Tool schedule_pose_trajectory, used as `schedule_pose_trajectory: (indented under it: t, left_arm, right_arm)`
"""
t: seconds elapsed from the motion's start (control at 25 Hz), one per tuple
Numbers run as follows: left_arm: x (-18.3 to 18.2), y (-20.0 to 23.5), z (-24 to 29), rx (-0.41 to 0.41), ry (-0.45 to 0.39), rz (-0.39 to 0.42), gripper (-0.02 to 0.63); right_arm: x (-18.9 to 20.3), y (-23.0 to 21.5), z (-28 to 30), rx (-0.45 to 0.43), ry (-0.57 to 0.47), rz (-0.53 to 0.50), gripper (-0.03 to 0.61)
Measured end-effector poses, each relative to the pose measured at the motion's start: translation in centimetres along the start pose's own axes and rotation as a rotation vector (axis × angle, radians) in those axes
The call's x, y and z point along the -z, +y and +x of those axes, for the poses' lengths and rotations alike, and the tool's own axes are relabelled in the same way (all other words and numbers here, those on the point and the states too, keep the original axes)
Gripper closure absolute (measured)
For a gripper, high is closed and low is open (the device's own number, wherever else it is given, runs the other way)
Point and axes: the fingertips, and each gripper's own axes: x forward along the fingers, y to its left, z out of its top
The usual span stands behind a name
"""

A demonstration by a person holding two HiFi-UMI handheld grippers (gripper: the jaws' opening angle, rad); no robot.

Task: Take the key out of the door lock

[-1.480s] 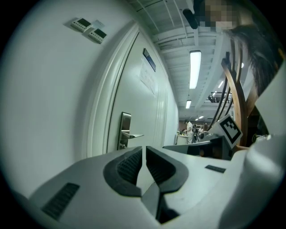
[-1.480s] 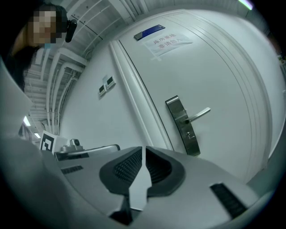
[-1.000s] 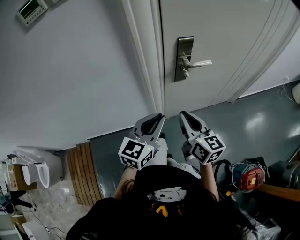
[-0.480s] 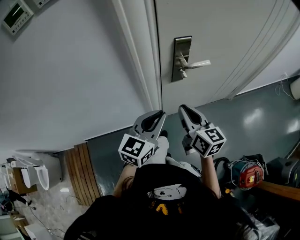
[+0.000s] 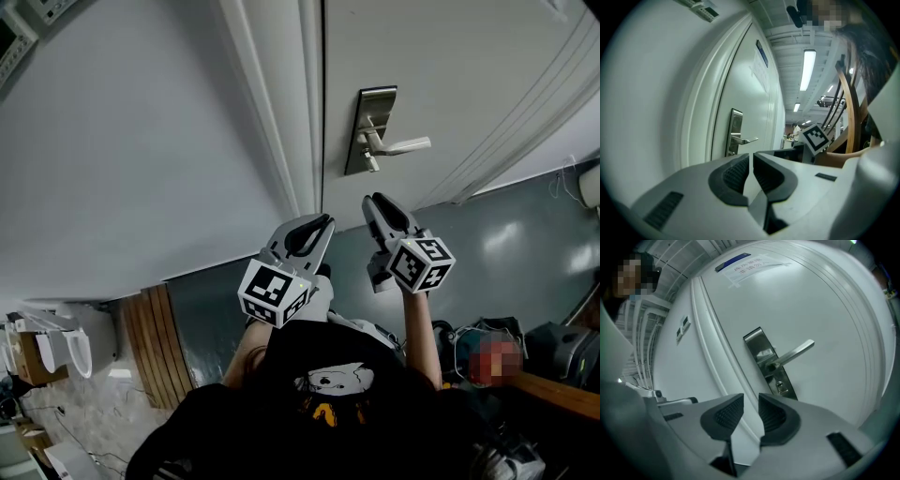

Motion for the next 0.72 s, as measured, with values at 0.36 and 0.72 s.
schedule_pose_trajectory:
  t: [0.36, 0.72]
  left_arm:
    - [-0.6, 1.8, 2.6, 0.011, 0.005, 0.007, 0.583]
    - [-0.3, 2.5, 3.5, 0.014, 0.033, 0.008, 0.583]
  right_arm:
    - [-0.7, -6.8, 4.4, 0.085, 0.007, 0.091, 0.433]
    - [-0.5, -9.2, 7.9, 0.059, -0.029, 0.323, 0.44]
